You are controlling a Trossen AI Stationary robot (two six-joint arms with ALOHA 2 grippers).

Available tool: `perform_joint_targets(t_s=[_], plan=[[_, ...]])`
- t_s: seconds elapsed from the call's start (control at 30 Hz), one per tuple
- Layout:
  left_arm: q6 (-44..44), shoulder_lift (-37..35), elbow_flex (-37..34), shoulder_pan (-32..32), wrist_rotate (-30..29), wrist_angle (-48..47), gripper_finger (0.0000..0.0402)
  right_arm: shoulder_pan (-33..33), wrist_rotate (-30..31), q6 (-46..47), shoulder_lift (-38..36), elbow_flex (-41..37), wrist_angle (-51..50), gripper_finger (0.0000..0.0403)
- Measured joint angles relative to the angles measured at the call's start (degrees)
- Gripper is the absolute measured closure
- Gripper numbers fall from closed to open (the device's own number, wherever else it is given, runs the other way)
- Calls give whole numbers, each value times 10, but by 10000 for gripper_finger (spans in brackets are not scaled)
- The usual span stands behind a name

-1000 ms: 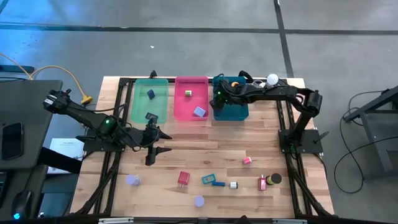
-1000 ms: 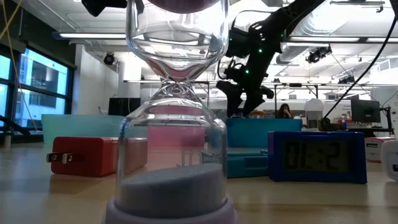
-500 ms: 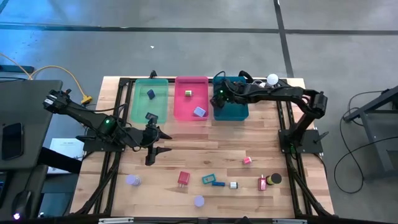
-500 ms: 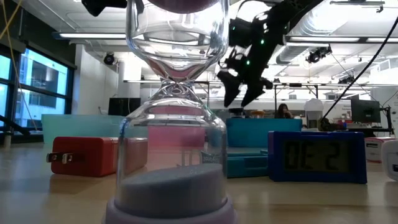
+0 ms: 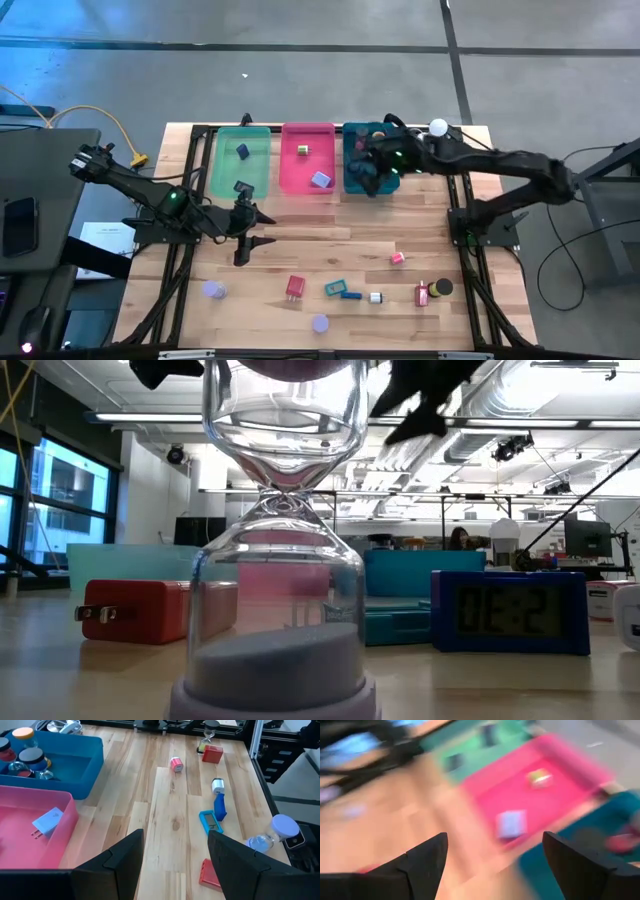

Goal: Pick & Place Office items
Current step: Put the pink charger adapter into the red bin

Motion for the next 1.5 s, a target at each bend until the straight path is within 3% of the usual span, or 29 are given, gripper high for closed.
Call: perform_joint_targets(t_s=[0.1, 0.2, 0.3, 0.43, 0.63, 0.8, 1.0, 1.23, 1.5], plan=[[-4, 0, -9, 0, 0, 0, 187, 41, -79, 6, -36, 1, -62, 90], [-6, 0, -22, 0, 0, 4, 187, 91, -112, 38, -55, 1, -154, 90], [-9, 0, -36, 0, 0, 15, 187, 142, -89, 99, -59, 0, -264, 90], [-10, 0, -40, 0, 1, 21, 187, 205, -8, 181, -52, -5, -364, 89], [-10, 0, -40, 0, 1, 26, 187, 273, 15, 228, -51, -57, -343, 89], [-7, 0, -40, 0, 2, 29, 187, 318, 25, 195, -51, -123, -326, 89], [-4, 0, -40, 0, 3, 29, 187, 361, 34, 107, -51, -183, -214, 89], [-3, 0, -40, 0, 1, 29, 187, 390, 52, 33, -30, -191, -165, 89], [-3, 0, -40, 0, 0, 28, 187, 407, 57, -19, 57, -191, -146, 89]])
